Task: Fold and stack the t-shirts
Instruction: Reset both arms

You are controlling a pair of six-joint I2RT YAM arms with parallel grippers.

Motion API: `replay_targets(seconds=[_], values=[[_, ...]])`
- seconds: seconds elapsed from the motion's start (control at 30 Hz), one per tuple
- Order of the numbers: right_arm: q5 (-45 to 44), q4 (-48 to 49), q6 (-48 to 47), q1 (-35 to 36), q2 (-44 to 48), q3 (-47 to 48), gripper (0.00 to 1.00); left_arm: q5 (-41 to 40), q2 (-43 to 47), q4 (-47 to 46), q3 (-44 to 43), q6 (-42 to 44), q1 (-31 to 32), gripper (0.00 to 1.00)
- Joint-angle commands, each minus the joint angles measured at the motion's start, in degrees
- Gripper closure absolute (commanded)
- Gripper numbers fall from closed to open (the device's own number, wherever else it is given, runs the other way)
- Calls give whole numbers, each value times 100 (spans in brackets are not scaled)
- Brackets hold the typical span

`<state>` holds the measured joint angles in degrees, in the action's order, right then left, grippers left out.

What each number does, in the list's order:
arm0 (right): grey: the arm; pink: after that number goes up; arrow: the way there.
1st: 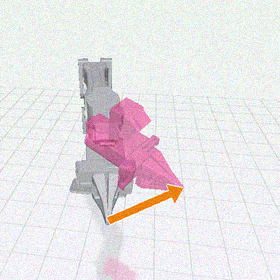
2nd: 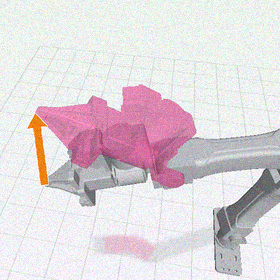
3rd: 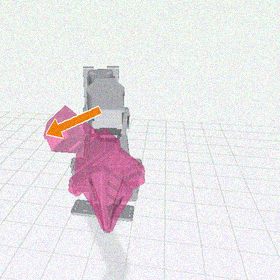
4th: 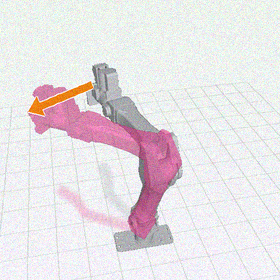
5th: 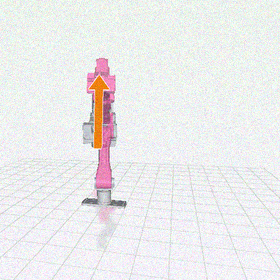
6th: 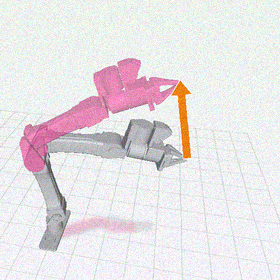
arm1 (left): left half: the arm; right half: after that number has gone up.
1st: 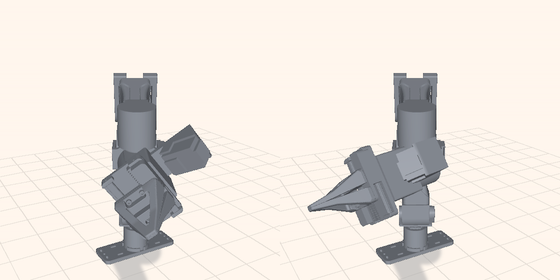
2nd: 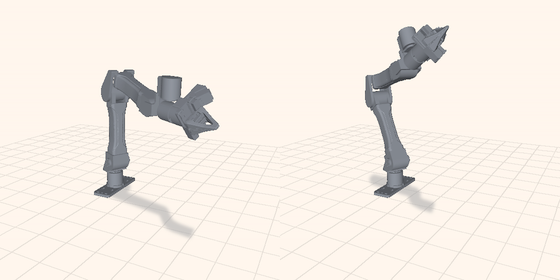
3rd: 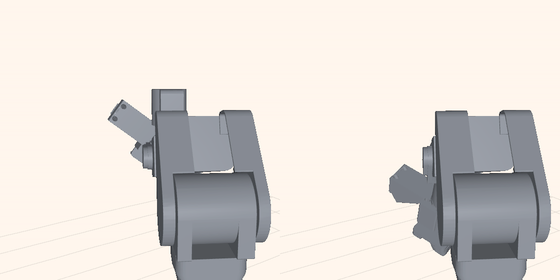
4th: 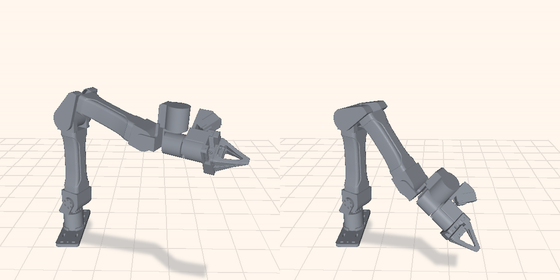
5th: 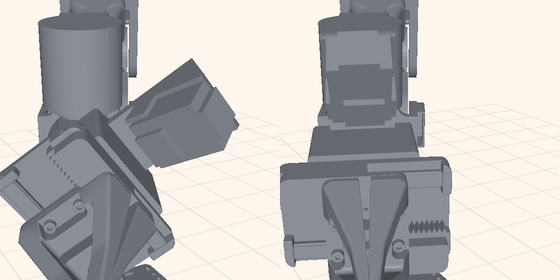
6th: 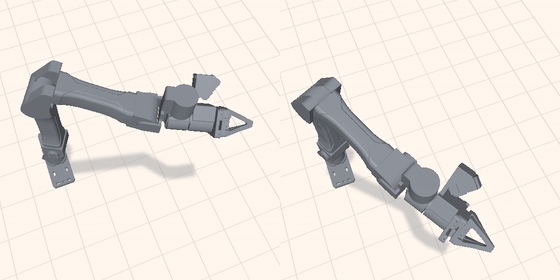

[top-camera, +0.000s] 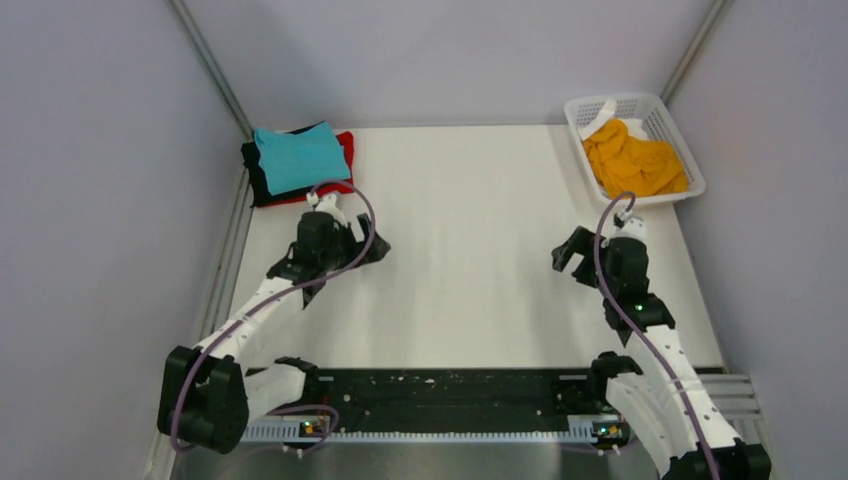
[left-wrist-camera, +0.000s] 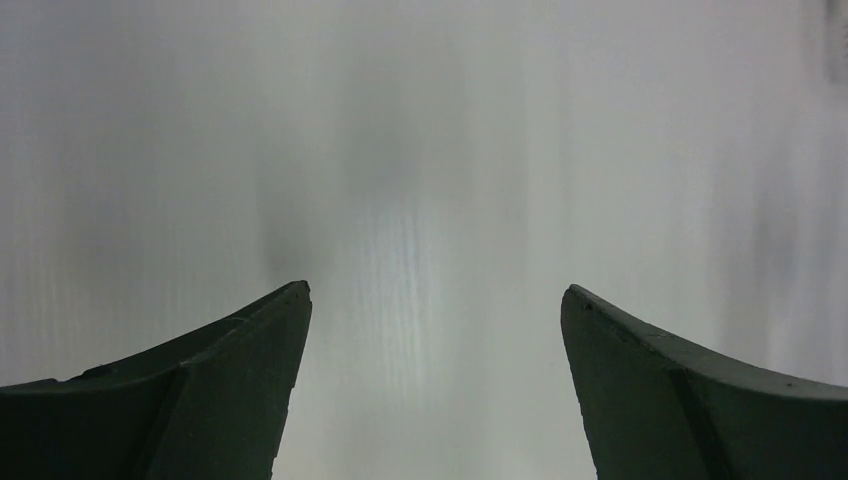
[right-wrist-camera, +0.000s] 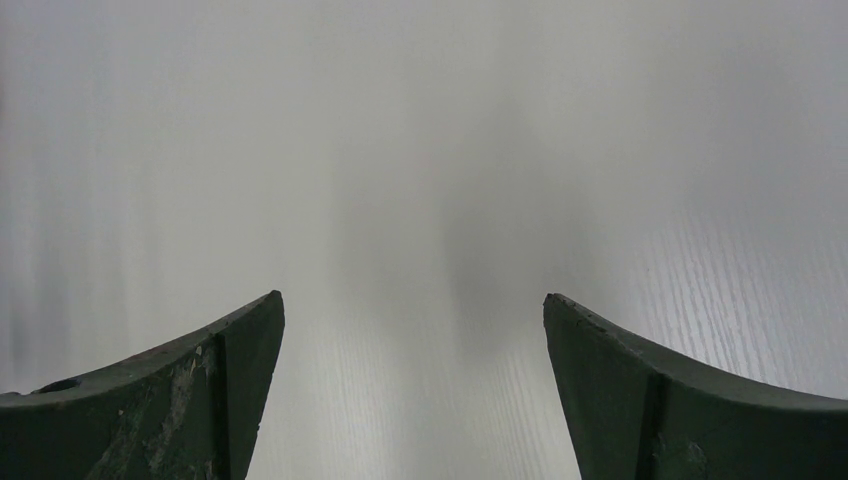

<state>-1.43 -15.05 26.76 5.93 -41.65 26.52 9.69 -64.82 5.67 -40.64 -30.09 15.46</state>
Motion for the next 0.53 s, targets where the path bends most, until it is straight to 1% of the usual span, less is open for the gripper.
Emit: replay_targets(seconds=[0.0, 0.13, 0.27, 0.4, 0.5], values=[[-489, 49, 265, 0, 631, -116, 1, -561, 617, -137, 858, -196, 0, 1], [-362, 274, 231, 0, 951, -307, 1, -697, 764, 140, 760, -208, 0, 1], [-250, 192, 108, 3, 1008, -334, 1, -738, 921, 111, 838, -221, 0, 1], [73, 366, -32, -1, 1087, -414, 1, -800, 1245, 121, 961, -258, 0, 1], [43, 334, -25, 3, 1157, -404, 1, -814, 1540, 96, 1049, -252, 0, 1]])
